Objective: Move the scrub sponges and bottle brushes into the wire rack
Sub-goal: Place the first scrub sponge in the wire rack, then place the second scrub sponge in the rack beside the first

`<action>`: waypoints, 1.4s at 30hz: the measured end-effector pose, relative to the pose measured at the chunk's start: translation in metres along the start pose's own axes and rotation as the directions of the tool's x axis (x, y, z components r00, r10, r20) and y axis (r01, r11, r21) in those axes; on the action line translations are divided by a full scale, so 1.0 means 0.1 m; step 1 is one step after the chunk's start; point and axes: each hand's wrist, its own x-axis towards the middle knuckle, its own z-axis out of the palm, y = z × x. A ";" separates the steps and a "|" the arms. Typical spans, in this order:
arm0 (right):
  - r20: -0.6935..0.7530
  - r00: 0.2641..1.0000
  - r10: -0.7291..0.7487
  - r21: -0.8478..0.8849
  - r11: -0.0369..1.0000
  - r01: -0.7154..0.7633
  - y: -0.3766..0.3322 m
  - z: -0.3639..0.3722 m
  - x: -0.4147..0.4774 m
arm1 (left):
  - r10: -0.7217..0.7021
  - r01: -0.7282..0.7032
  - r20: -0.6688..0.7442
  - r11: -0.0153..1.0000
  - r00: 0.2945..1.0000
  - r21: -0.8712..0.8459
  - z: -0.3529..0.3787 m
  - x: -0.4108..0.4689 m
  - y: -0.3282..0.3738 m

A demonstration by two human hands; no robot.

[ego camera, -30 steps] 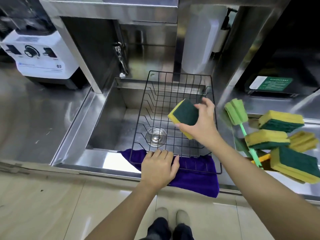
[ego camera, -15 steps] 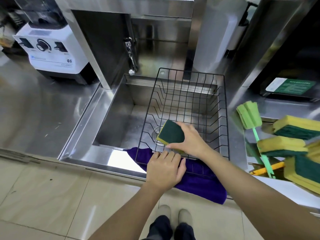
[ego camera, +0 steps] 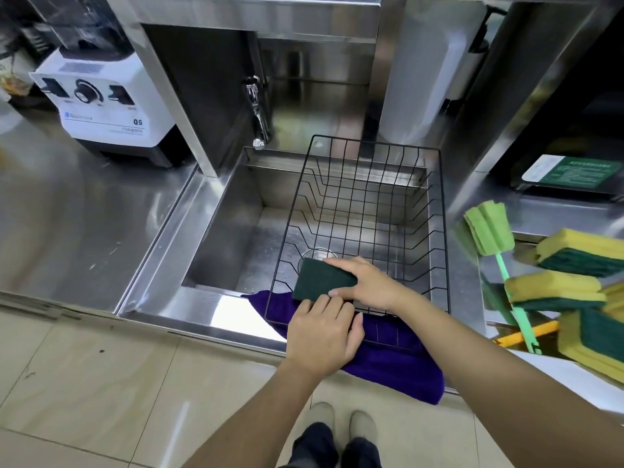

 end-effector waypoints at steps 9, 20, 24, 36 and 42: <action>-0.060 0.997 0.041 -0.204 0.978 -0.052 -0.02 -0.05 -0.12 | 0.004 -0.004 0.055 1.000 0.998 -0.004 -0.01 0.01 0.00; -0.417 0.909 0.011 -0.181 0.979 -0.095 0.18 -0.68 -0.79 | 0.182 -0.167 0.142 0.979 0.973 -0.113 0.04 0.19 0.58; -0.669 0.742 -0.041 -0.134 0.989 -0.066 0.34 -0.83 -1.10 | 0.227 -0.196 0.217 0.969 0.950 -0.152 0.10 0.27 0.87; -0.662 0.720 0.208 -0.465 0.640 -0.612 1.23 -1.03 -1.62 | 0.214 -0.189 0.207 0.973 0.955 -0.134 0.17 0.25 0.90; -0.797 0.562 0.222 -0.176 0.805 -0.567 1.10 -1.27 -1.53 | 0.219 -0.198 0.208 0.973 0.953 -0.114 0.15 0.27 0.89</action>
